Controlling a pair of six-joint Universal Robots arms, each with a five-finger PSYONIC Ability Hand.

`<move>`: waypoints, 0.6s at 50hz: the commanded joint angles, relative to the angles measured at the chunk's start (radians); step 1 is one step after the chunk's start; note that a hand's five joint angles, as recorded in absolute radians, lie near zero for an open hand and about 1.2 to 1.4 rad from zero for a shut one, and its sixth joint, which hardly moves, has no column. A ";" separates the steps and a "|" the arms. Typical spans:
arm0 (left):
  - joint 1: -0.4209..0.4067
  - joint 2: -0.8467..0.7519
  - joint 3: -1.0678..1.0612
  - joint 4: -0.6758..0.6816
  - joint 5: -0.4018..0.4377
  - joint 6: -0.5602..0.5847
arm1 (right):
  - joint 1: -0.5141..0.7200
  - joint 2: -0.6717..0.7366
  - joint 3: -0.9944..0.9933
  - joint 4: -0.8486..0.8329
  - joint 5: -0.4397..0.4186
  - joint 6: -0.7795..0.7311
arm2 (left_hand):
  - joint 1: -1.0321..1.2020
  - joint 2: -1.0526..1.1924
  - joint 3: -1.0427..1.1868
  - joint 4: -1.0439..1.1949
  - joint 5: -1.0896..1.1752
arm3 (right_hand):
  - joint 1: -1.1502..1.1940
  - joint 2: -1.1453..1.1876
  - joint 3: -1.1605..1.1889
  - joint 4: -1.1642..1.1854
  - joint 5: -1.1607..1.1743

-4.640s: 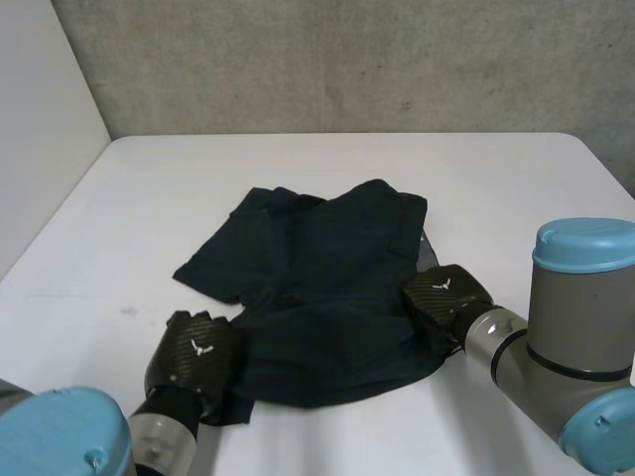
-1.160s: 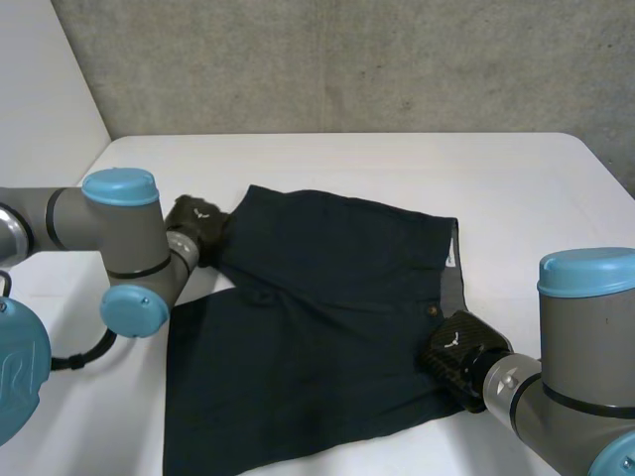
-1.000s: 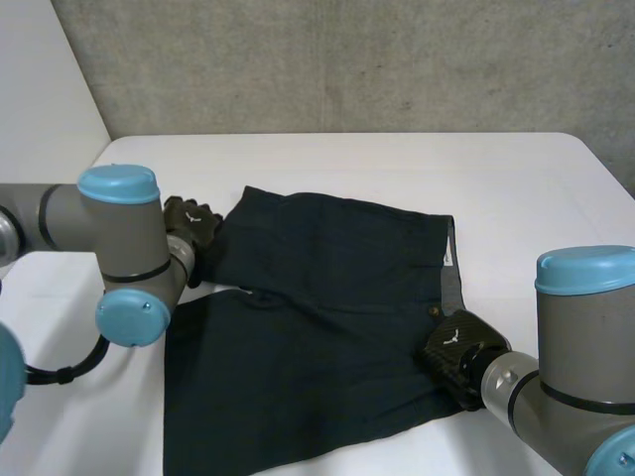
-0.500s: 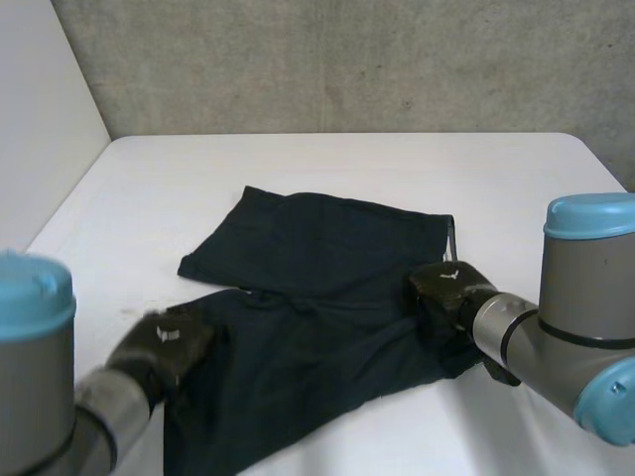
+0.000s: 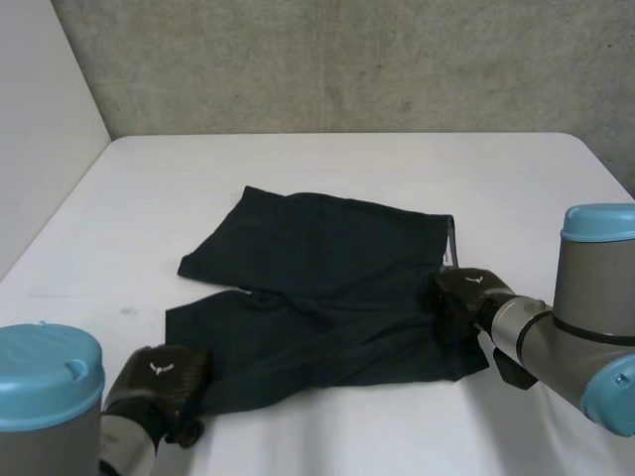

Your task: Fold the shorts.

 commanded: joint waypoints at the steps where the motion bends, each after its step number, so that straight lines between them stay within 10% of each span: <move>1: -0.004 -0.021 0.023 0.070 -0.038 0.125 | 0.010 -0.069 0.041 0.046 -0.016 -0.152 | 0.316 0.393 0.400 0.393 0.400 | 0.415 0.220 0.203 0.203 0.233; 15: 0.006 0.243 0.000 -0.362 0.129 0.406 | -0.001 -0.359 0.250 0.483 0.007 -0.855 | 0.316 0.393 0.400 0.393 0.400 | 0.415 0.220 0.203 0.203 0.233; 19: 0.013 0.248 0.017 -0.419 0.184 0.414 | -0.016 -0.365 0.221 0.564 -0.015 -0.872 | 0.316 0.393 0.400 0.393 0.400 | 0.415 0.220 0.203 0.203 0.233; 30: 0.070 -0.060 0.352 -0.066 0.183 0.525 | -0.035 -0.154 -0.092 0.343 -0.018 -0.595 | 0.316 0.393 0.400 0.393 0.400 | 0.415 0.220 0.203 0.203 0.233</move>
